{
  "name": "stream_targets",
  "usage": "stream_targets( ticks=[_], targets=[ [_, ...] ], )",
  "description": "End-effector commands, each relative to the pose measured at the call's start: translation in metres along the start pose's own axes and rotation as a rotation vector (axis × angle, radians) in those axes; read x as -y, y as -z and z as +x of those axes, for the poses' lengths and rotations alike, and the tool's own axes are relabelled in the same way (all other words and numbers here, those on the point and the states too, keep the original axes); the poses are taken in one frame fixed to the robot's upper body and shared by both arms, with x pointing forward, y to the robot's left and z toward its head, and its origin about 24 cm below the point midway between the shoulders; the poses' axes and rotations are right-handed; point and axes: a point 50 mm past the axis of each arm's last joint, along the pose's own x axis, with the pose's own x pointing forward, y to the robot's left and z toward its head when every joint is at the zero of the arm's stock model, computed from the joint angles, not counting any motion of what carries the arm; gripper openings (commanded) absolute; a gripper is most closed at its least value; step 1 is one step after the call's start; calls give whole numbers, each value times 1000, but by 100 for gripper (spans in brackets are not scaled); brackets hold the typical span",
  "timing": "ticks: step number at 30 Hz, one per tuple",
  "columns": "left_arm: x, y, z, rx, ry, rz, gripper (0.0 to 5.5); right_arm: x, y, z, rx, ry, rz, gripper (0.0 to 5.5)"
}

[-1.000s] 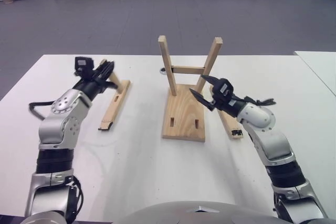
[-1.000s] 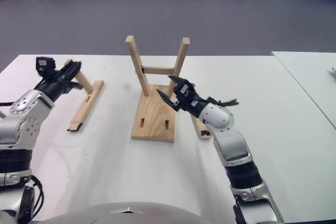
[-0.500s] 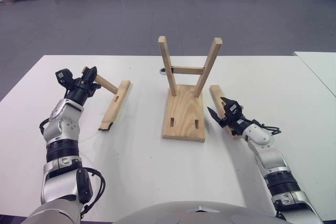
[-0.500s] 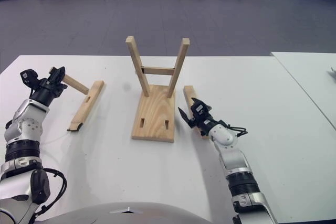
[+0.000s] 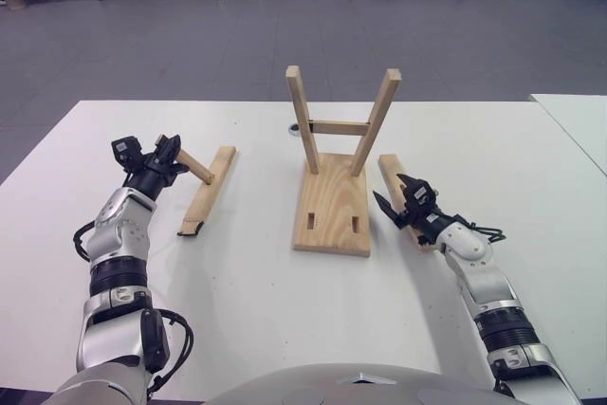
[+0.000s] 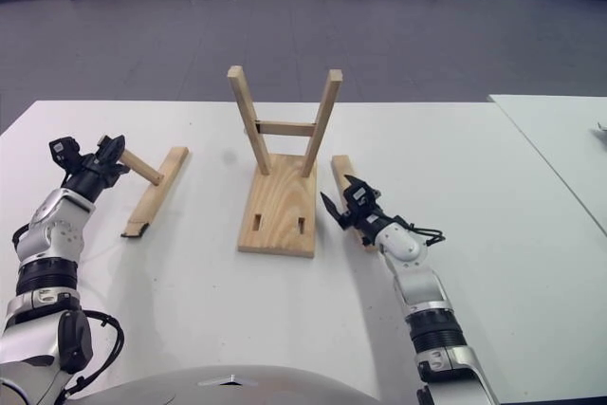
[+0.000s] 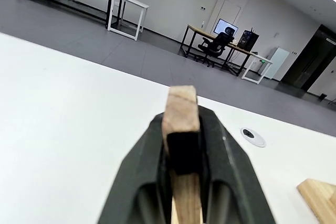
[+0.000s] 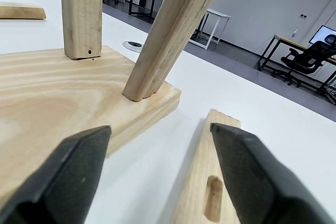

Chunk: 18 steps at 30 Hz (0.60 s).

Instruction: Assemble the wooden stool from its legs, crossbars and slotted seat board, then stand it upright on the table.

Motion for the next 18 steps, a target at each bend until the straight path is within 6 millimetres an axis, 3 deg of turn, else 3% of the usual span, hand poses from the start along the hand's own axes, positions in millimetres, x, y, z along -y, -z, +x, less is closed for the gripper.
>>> stream_targets(
  ticks=[1,8,12,16,18],
  targets=[
    [-9,36,-13,-203,-92,89,41,2,-10,5,15,-13,-62,354],
    [-1,102,-44,-420,-128,238,41,7,-21,5,18,-39,-161,354],
    [7,124,-52,-478,-101,196,41,9,-25,7,20,-53,-191,354],
    [8,123,-50,-477,-88,206,41,9,-26,7,18,-57,-202,354],
    [6,93,-35,-365,-89,253,41,11,-29,9,31,-46,-203,354]
  ],
)
